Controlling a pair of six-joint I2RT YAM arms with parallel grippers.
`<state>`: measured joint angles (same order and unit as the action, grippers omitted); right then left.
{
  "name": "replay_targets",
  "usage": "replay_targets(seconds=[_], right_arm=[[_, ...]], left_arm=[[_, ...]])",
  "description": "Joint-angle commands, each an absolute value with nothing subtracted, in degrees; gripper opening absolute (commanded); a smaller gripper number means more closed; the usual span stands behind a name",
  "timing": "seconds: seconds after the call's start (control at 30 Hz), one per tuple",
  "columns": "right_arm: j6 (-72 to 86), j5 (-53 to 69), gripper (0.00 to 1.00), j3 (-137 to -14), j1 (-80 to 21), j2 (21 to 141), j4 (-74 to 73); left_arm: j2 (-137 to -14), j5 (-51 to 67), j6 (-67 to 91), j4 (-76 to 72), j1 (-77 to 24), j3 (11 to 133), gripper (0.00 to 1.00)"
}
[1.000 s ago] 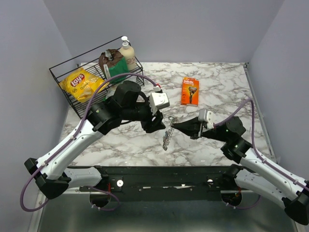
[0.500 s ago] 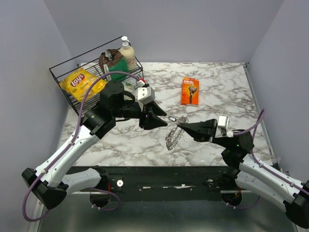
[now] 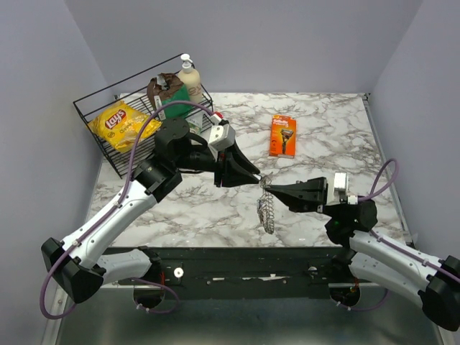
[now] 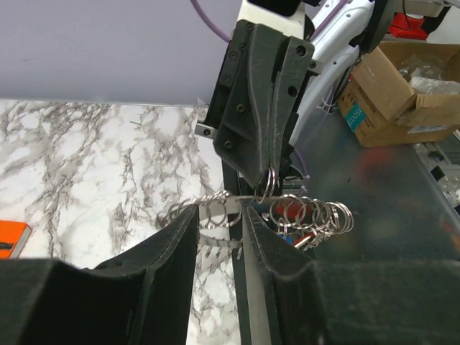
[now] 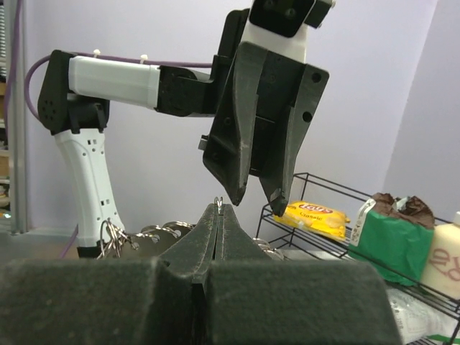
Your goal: Put the keys on the keyring
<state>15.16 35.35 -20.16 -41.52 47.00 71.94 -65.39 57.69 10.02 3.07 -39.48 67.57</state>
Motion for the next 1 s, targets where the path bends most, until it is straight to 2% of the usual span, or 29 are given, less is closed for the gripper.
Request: replay_targets(seconds=[0.0, 0.57, 0.97], right_arm=[[17.1, 35.9, 0.01, -20.0, -41.5, 48.0, 82.8], [15.5, 33.9, 0.01, -19.2, -41.4, 47.2, 82.1], [15.6, 34.1, 0.01, -19.2, -41.5, 47.1, 81.7]], left_arm=[[-66.6, 59.1, 10.5, 0.5, -40.9, 68.7, 0.38], [-64.7, 55.9, 6.4, 6.2, -42.3, 68.5, 0.46], [-64.2, 56.4, 5.3, 9.5, -42.4, 69.7, 0.45]])
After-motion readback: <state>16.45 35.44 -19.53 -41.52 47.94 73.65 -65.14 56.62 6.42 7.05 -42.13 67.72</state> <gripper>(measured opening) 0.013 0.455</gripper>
